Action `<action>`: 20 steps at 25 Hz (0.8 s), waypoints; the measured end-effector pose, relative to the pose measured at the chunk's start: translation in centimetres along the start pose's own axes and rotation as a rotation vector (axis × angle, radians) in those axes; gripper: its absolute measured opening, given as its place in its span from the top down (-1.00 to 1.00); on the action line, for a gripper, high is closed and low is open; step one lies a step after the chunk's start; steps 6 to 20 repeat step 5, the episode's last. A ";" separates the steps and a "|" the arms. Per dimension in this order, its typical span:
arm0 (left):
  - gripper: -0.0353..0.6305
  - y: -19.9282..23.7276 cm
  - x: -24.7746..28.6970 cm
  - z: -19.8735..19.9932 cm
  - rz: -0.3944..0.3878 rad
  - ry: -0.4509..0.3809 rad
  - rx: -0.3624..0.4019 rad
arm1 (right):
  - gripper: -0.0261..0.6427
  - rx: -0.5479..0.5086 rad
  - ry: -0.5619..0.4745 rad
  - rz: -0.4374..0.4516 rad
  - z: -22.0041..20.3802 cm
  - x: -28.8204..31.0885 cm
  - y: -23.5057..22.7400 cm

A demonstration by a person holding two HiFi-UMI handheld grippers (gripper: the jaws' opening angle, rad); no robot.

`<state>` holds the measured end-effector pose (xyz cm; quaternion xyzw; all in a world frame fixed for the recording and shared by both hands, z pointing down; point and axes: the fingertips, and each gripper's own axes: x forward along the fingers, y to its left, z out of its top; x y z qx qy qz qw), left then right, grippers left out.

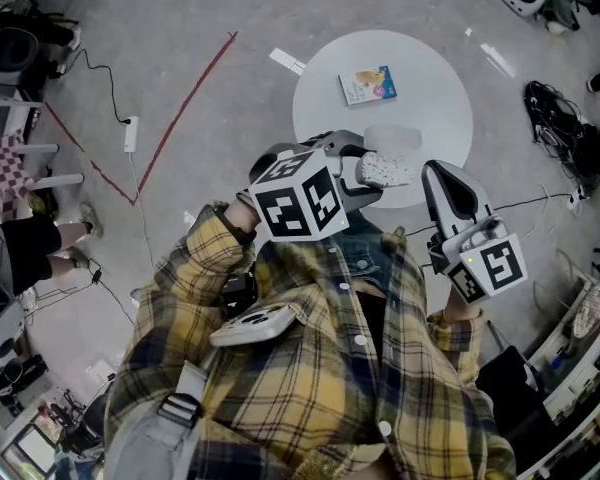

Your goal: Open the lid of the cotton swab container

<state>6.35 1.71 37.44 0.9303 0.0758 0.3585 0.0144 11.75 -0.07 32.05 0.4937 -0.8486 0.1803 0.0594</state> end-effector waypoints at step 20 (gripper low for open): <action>0.21 0.3 0.6 -0.6 -0.003 0.013 -0.003 | 0.87 0.011 0.007 -0.006 -0.2 0.1 -0.6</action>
